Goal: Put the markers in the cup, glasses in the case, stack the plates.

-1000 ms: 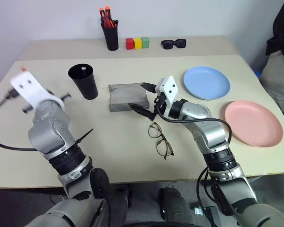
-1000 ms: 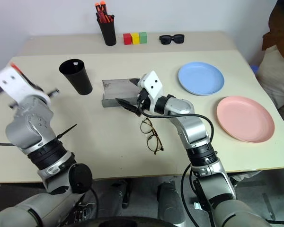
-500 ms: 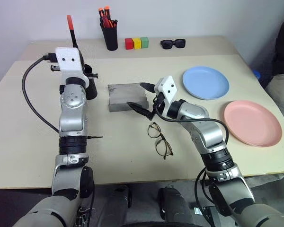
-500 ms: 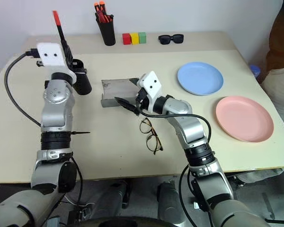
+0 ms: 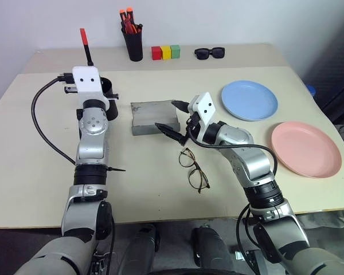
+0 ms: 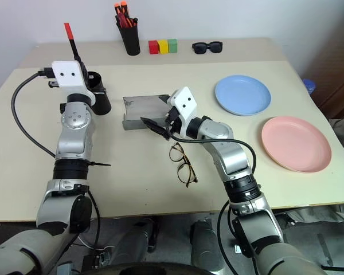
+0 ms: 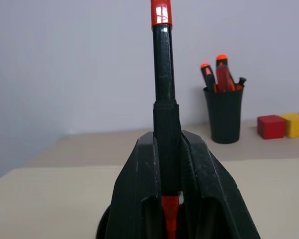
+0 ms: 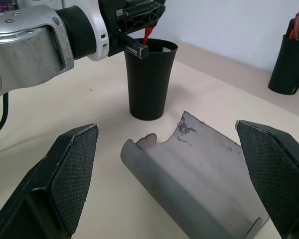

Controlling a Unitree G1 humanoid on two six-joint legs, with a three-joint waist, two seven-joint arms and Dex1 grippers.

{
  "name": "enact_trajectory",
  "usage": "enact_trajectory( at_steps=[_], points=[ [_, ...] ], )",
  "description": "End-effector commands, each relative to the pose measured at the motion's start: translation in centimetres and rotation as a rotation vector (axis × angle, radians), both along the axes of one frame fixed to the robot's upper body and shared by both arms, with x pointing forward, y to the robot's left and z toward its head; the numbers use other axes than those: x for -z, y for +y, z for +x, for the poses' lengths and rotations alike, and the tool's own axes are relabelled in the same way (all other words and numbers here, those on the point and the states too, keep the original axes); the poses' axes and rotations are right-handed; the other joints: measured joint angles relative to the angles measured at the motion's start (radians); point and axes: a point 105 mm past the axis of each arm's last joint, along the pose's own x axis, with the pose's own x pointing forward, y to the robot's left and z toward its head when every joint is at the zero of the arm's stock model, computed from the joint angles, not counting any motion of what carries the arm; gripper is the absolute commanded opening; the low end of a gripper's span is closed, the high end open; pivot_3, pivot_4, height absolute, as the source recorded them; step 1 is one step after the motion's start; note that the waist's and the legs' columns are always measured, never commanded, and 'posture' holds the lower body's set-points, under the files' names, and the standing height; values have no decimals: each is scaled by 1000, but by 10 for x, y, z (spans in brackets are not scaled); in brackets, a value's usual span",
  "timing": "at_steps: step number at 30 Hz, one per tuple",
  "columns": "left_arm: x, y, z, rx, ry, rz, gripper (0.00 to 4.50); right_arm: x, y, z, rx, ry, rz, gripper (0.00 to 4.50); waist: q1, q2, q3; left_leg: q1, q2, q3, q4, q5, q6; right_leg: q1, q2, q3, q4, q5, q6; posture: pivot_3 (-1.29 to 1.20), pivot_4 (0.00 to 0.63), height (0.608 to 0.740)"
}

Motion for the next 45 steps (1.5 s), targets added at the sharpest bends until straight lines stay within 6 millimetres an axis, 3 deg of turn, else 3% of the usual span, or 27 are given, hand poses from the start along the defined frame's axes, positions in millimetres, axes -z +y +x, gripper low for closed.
enact_trajectory(
  at_steps=[1, 4, 12, 15, 17, 19, 20, 23, 27, 31, 44, 45],
  points=[
    [-15, 7, -6, -61, -55, 20, 1884, -18, 0, -4, -12, -63, 29, 4500, 0, 0, 0, 0, 0, 0, 0, 0, 0, 0, 0, 0, 0, 0, 0, 0, 150, 740],
    [-14, 7, -6, -63, -54, 5, 3343, -18, 1, -4, -16, -61, 28, 4500, 0, 0, 0, 0, 0, 0, 0, 0, 0, 0, 0, 0, 0, 0, 0, 0, 150, 740],
    [-23, 2, -7, -35, -82, -34, 3343, -18, 1, -4, -15, -60, 24, 4500, 0, 0, 0, 0, 0, 0, 0, 0, 0, 0, 0, 0, 0, 0, 0, 0, 150, 740],
    [-37, -22, -7, 136, -104, -57, 3343, -17, -6, -3, -6, -65, 7, 4500, 0, 0, 0, 0, 0, 0, 0, 0, 0, 0, 0, 0, 0, 0, 0, 0, 150, 740],
    [-42, -50, -11, 345, -67, -14, 3343, -15, -14, -5, -16, -81, -49, 4500, 2, 0, 0, 0, 0, 0, 1, 0, 0, 1, 0, 0, 0, 0, 0, 0, 150, 740],
    [-37, -70, -16, 508, 5, 55, 4315, -12, -23, -11, -52, -81, -112, 4500, 3, 0, 0, -1, 0, 1, 1, 0, 0, 1, 0, 0, 0, 0, 0, 0, 150, 740],
    [-35, -75, -18, 555, 34, 72, 4448, -10, -26, -13, -69, -76, -133, 4500, 2, 0, 0, -1, 0, 1, 1, 0, 0, 1, 0, 0, -1, 0, 0, 0, 150, 740],
    [-9, -96, -33, 771, 249, 235, 4448, 1, -46, -33, -167, -40, -267, 4500, -5, 1, 0, 0, 0, 1, 0, 0, 0, 1, 0, 0, 0, 0, 0, 0, 150, 740],
    [20, -89, -36, 847, 475, 292, 4448, 6, -65, -47, -212, 1, -359, 4500, -13, 2, 1, 0, 3, 1, 0, 0, 1, 0, 2, 0, 0, -1, -1, 0, 150, 740],
    [42, -86, -37, 931, 639, 336, 4448, 6, -83, -48, -182, 8, -419, 4500, -5, 2, 1, 0, 4, 1, 0, 0, 1, 0, 1, 0, -1, -1, -2, 0, 150, 740],
    [81, -96, -21, 1086, 843, 479, 4448, 18, -103, -50, -90, 34, -433, 4500, 2, 1, 1, -3, 4, -1, 1, -1, 1, 0, 0, 0, -4, -1, -2, 0, 150, 740],
    [83, -96, -20, 1089, 851, 498, 4213, 19, -105, -49, -75, 39, -429, 4500, 1, 1, 2, -3, 4, -1, 1, -1, 1, 0, 0, 0, -4, -1, -2, 0, 150, 740]
  ],
)
